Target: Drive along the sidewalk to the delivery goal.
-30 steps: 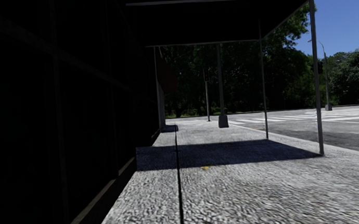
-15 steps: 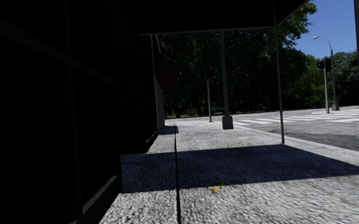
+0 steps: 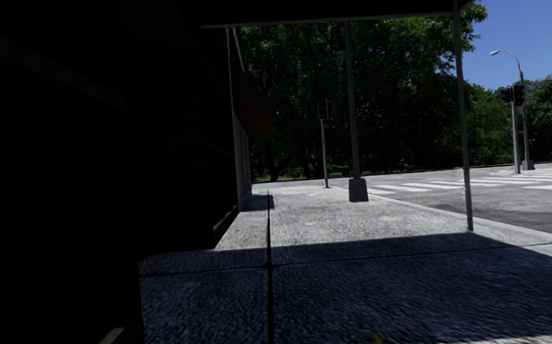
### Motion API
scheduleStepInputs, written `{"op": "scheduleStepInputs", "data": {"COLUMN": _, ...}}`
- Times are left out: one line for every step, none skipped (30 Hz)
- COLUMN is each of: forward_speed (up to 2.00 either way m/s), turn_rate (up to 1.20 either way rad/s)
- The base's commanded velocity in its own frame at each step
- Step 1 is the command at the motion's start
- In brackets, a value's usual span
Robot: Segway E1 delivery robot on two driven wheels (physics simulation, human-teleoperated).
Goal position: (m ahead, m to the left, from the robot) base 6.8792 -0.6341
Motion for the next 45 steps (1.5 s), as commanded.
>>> {"op": "scheduleStepInputs", "data": {"forward_speed": 1.5, "turn_rate": 0.0}}
{"op": "scheduleStepInputs", "data": {"forward_speed": 1.5, "turn_rate": 0.0}}
{"op": "scheduleStepInputs", "data": {"forward_speed": 1.5, "turn_rate": 0.0}}
{"op": "scheduleStepInputs", "data": {"forward_speed": 1.5, "turn_rate": 0.0}}
{"op": "scheduleStepInputs", "data": {"forward_speed": 1.5, "turn_rate": 0.0}}
{"op": "scheduleStepInputs", "data": {"forward_speed": 1.5, "turn_rate": 0.0}}
{"op": "scheduleStepInputs", "data": {"forward_speed": 1.5, "turn_rate": 0.0}}
{"op": "scheduleStepInputs", "data": {"forward_speed": 1.5, "turn_rate": 0.0}}
{"op": "scheduleStepInputs", "data": {"forward_speed": 1.5, "turn_rate": 0.0}}
{"op": "scheduleStepInputs", "data": {"forward_speed": 1.5, "turn_rate": 0.0}}
{"op": "scheduleStepInputs", "data": {"forward_speed": 1.5, "turn_rate": 0.0}}
{"op": "scheduleStepInputs", "data": {"forward_speed": 1.5, "turn_rate": 0.0}}
{"op": "scheduleStepInputs", "data": {"forward_speed": 1.5, "turn_rate": 0.0}}
{"op": "scheduleStepInputs", "data": {"forward_speed": 1.5, "turn_rate": 0.0}}
{"op": "scheduleStepInputs", "data": {"forward_speed": 1.5, "turn_rate": 0.0}}
{"op": "scheduleStepInputs", "data": {"forward_speed": 1.5, "turn_rate": 0.0}}
{"op": "scheduleStepInputs", "data": {"forward_speed": 1.5, "turn_rate": 0.0}}
{"op": "scheduleStepInputs", "data": {"forward_speed": 1.5, "turn_rate": 0.0}}
{"op": "scheduleStepInputs", "data": {"forward_speed": 1.5, "turn_rate": 0.0}}
{"op": "scheduleStepInputs", "data": {"forward_speed": 1.5, "turn_rate": 0.0}}
{"op": "scheduleStepInputs", "data": {"forward_speed": 1.5, "turn_rate": 0.0}}
{"op": "scheduleStepInputs", "data": {"forward_speed": 1.5, "turn_rate": 0.0}}
{"op": "scheduleStepInputs", "data": {"forward_speed": 1.5, "turn_rate": 0.0}}
{"op": "scheduleStepInputs", "data": {"forward_speed": 1.5, "turn_rate": 0.0}}
{"op": "scheduleStepInputs", "data": {"forward_speed": 1.5, "turn_rate": 0.0}}
{"op": "scheduleStepInputs", "data": {"forward_speed": 1.5, "turn_rate": 0.0}}
{"op": "scheduleStepInputs", "data": {"forward_speed": 1.5, "turn_rate": 0.0}}
{"op": "scheduleStepInputs", "data": {"forward_speed": 1.5, "turn_rate": 0.0}}
{"op": "scheduleStepInputs", "data": {"forward_speed": 1.5, "turn_rate": 0.0}}
{"op": "scheduleStepInputs", "data": {"forward_speed": 1.5, "turn_rate": 0.0}}
{"op": "scheduleStepInputs", "data": {"forward_speed": 1.5, "turn_rate": 0.0}}
{"op": "scheduleStepInputs", "data": {"forward_speed": 1.5, "turn_rate": 0.0}}
{"op": "scheduleStepInputs", "data": {"forward_speed": 1.5, "turn_rate": 0.0}}
{"op": "scheduleStepInputs", "data": {"forward_speed": 1.5, "turn_rate": 0.0}}
{"op": "scheduleStepInputs", "data": {"forward_speed": 1.5, "turn_rate": 0.0}}
{"op": "scheduleStepInputs", "data": {"forward_speed": 1.5, "turn_rate": 0.0}}
{"op": "scheduleStepInputs", "data": {"forward_speed": 1.5, "turn_rate": 0.0}}
{"op": "scheduleStepInputs", "data": {"forward_speed": 1.5, "turn_rate": 0.0}}
{"op": "scheduleStepInputs", "data": {"forward_speed": 1.5, "turn_rate": 0.0}}
{"op": "scheduleStepInputs", "data": {"forward_speed": 1.5, "turn_rate": 0.0}}
{"op": "scheduleStepInputs", "data": {"forward_speed": 1.5, "turn_rate": 0.0}}
{"op": "scheduleStepInputs", "data": {"forward_speed": 1.5, "turn_rate": 0.0}}
{"op": "scheduleStepInputs", "data": {"forward_speed": 1.5, "turn_rate": 0.0}}
{"op": "scheduleStepInputs", "data": {"forward_speed": 1.5, "turn_rate": 0.0}}
{"op": "scheduleStepInputs", "data": {"forward_speed": 1.5, "turn_rate": 0.0}}
